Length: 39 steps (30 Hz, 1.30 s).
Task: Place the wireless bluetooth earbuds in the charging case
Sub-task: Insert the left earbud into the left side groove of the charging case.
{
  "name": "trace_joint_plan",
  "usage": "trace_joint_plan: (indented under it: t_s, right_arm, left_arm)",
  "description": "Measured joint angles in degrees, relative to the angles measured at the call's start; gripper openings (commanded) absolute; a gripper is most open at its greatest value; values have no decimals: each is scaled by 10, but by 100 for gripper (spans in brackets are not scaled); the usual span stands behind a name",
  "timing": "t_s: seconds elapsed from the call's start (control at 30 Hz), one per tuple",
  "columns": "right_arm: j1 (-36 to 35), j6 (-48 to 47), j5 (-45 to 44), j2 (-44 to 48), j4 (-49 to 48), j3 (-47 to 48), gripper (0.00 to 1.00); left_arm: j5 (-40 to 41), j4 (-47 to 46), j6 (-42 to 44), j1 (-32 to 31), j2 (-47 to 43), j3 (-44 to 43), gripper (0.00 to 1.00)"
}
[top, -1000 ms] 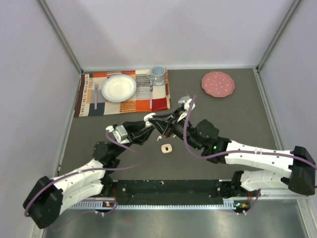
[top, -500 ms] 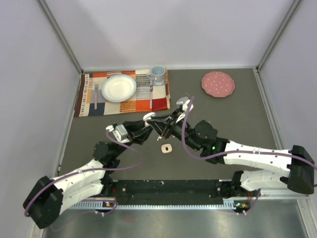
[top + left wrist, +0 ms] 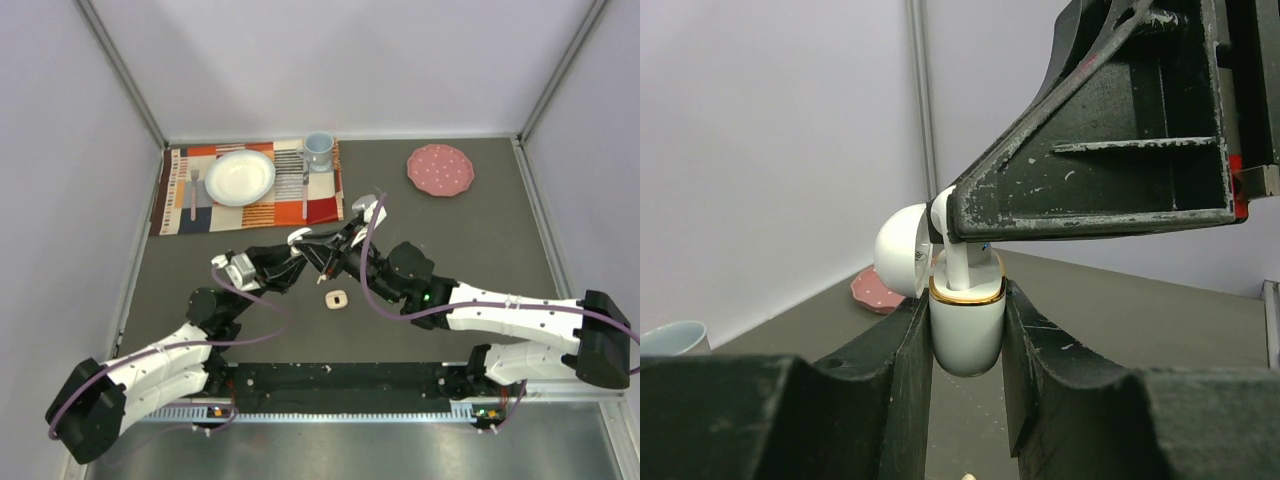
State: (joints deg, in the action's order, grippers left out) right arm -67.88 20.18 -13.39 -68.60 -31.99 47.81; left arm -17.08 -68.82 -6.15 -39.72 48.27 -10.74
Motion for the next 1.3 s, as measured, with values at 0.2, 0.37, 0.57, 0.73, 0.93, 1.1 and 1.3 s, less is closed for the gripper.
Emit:
trace_joint_plan:
  t_s: [0.2, 0.37, 0.57, 0.73, 0.93, 1.1, 1.3]
  right_arm:
    - [-2, 4, -1, -1, -1, 0, 0]
    - [-2, 4, -1, -1, -1, 0, 0]
    - [-2, 4, -1, -1, 0, 0, 0]
    - [-2, 4, -2, -2, 0, 0, 0]
    - [-2, 4, -6, -2, 4, 0, 0]
    - [-2, 4, -8, -2, 7, 0, 3]
    - [-3, 4, -10, -5, 17, 0, 5]
  left_arm:
    - [0, 0, 0, 0, -5, 2, 0]
    - [0, 0, 0, 0, -5, 2, 0]
    - [5, 0, -2, 0, -5, 2, 0]
    - [9, 0, -5, 0, -5, 2, 0]
    - [15, -2, -10, 0, -5, 5, 0]
    - [17, -1, -10, 0, -5, 6, 0]
    - [18, 3, -10, 0, -5, 7, 0]
